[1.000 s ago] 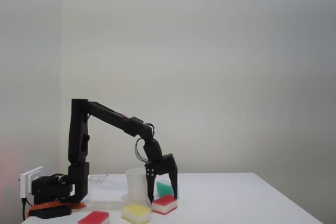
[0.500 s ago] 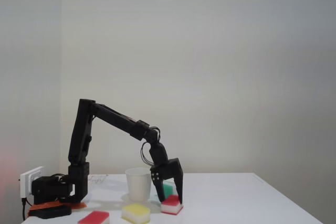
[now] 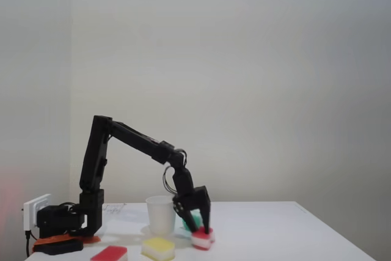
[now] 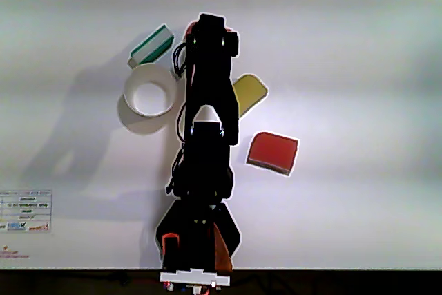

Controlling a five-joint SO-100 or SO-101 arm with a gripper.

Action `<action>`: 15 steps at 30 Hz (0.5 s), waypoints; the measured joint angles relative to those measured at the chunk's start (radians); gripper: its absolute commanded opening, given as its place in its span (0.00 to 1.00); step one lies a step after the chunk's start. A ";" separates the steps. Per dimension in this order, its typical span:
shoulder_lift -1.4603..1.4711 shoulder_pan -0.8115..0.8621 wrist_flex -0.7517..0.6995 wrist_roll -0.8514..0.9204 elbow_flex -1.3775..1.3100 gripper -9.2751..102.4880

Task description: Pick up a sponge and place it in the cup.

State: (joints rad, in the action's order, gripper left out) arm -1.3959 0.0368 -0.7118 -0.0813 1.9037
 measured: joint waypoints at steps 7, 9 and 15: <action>-0.158 -0.041 -0.336 -0.054 -0.147 0.08; -0.198 -0.041 -0.422 -0.055 -0.198 0.08; -0.344 -0.044 -0.549 -0.058 -0.235 0.08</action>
State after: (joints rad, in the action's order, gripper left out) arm -1.7395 -0.0077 -1.2609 -0.1396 1.6690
